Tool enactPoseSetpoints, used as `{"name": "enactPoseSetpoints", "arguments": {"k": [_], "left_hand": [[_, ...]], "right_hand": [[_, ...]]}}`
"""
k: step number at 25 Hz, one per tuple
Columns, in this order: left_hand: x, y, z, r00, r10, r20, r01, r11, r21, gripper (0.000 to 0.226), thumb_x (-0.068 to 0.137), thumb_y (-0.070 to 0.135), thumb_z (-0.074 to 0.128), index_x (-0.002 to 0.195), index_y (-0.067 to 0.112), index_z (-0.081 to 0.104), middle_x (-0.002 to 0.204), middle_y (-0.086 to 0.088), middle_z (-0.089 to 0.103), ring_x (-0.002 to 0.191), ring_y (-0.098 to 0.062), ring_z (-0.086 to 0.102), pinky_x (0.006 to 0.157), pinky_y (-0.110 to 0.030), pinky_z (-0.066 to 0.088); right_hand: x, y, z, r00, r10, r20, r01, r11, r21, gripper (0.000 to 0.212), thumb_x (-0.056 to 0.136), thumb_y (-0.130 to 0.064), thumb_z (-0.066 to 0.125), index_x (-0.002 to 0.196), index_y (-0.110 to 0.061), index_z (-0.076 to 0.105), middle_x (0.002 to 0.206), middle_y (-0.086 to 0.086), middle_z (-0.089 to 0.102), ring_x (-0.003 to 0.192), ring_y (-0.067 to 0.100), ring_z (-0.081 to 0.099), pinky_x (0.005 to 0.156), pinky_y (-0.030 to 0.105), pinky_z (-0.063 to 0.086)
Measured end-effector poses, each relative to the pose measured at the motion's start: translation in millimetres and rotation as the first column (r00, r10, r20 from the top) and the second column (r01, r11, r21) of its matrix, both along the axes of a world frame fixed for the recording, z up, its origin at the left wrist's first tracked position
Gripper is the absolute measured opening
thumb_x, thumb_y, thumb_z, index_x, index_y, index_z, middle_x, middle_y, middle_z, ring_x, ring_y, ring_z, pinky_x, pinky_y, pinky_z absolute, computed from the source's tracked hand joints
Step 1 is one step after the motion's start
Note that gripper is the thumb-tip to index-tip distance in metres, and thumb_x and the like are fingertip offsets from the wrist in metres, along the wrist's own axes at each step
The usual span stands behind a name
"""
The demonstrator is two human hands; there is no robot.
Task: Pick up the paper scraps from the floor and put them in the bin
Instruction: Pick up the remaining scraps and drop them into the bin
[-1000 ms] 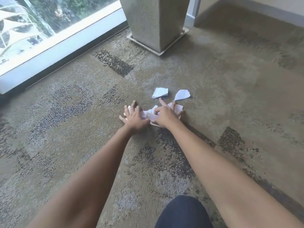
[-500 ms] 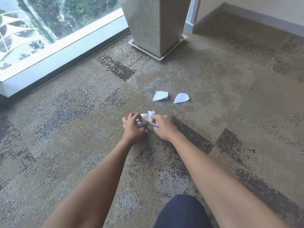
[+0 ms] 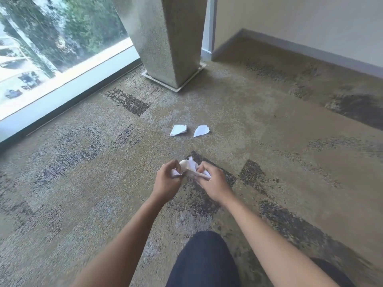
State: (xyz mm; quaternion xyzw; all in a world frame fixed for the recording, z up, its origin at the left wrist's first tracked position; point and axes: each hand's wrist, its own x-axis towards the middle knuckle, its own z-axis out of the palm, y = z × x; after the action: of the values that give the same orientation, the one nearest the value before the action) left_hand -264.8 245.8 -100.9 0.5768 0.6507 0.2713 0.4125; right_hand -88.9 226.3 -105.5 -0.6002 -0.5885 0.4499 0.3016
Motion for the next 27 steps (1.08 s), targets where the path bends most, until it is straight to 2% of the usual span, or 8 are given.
{"name": "enactPoseSetpoints", "arguments": {"k": [4,9,11,14,17,20,24,27], "left_hand": [[55,-27,41,0.996,-0.065,0.069,0.062,0.997,0.043,0.030,0.074,0.037,0.071,0.075,0.018,0.049,0.085,-0.002,0.070,0.076,-0.031,0.067,0.059,-0.044,0.052],[153,-62,105,0.989,-0.129,0.074,0.116,0.981,0.157,0.033,0.083,0.015,0.072,0.068,0.018,0.043,0.066,0.000,0.061,0.054,-0.007,0.048,0.048,-0.015,0.036],[194,-76,130,0.976,-0.191,0.109,0.167,0.966,0.196,0.034,0.084,0.011,0.071,0.067,0.019,0.042,0.062,0.007,0.056,0.052,-0.003,0.044,0.047,-0.014,0.034],[264,-99,164,0.926,-0.304,0.223,0.259,0.943,0.211,0.033,0.084,0.013,0.071,0.067,0.020,0.043,0.065,0.005,0.055,0.059,-0.013,0.045,0.054,-0.027,0.037],[335,-129,199,0.852,-0.420,0.311,0.343,0.898,0.275,0.033,0.083,0.011,0.071,0.068,0.016,0.043,0.067,0.004,0.051,0.061,-0.011,0.042,0.055,-0.024,0.033],[401,-159,220,0.762,-0.495,0.418,0.422,0.869,0.258,0.032,0.082,0.010,0.071,0.069,0.014,0.042,0.070,0.004,0.051,0.065,-0.009,0.042,0.058,-0.022,0.035],[477,-195,224,0.657,-0.538,0.528,0.556,0.819,0.143,0.031,0.077,0.019,0.075,0.067,0.022,0.045,0.076,-0.003,0.057,0.071,-0.016,0.053,0.063,-0.035,0.043],[513,-220,228,0.612,-0.521,0.594,0.619,0.784,0.049,0.028,0.077,0.015,0.079,0.079,0.020,0.052,0.083,-0.003,0.061,0.073,-0.016,0.056,0.065,-0.034,0.049]], "right_hand": [[53,-37,44,0.997,-0.063,-0.050,0.065,0.997,0.045,0.030,0.088,-0.032,0.071,0.071,-0.025,0.048,0.070,-0.008,0.063,0.055,0.008,0.047,0.050,0.025,0.035],[145,-87,103,0.981,-0.156,-0.117,0.171,0.977,0.128,0.029,0.088,-0.026,0.071,0.071,-0.021,0.048,0.072,-0.003,0.059,0.062,0.010,0.045,0.056,0.025,0.033],[187,-108,129,0.973,-0.190,-0.133,0.209,0.966,0.153,0.028,0.088,-0.023,0.071,0.071,-0.020,0.049,0.066,-0.008,0.052,0.061,0.008,0.044,0.057,0.024,0.032],[254,-144,170,0.963,-0.244,-0.116,0.265,0.936,0.230,0.030,0.086,-0.017,0.073,0.069,-0.024,0.048,0.065,-0.013,0.049,0.061,0.006,0.042,0.057,0.023,0.032],[318,-185,207,0.935,-0.340,-0.106,0.356,0.888,0.291,0.032,0.084,-0.013,0.074,0.068,-0.023,0.048,0.066,-0.011,0.049,0.062,0.008,0.042,0.058,0.025,0.031],[369,-230,232,0.873,-0.466,-0.145,0.488,0.817,0.307,0.028,0.082,-0.013,0.076,0.071,-0.015,0.050,0.069,-0.003,0.053,0.066,0.010,0.045,0.062,0.029,0.034],[421,-287,239,0.725,-0.652,-0.222,0.687,0.660,0.304,0.023,0.081,-0.015,0.078,0.077,-0.011,0.056,0.080,0.015,0.059,0.070,0.016,0.052,0.064,0.033,0.040],[448,-314,230,0.582,-0.755,-0.301,0.813,0.535,0.229,0.021,0.079,-0.018,0.081,0.090,-0.018,0.063,0.091,0.009,0.067,0.082,0.018,0.062,0.071,0.038,0.049]]}}
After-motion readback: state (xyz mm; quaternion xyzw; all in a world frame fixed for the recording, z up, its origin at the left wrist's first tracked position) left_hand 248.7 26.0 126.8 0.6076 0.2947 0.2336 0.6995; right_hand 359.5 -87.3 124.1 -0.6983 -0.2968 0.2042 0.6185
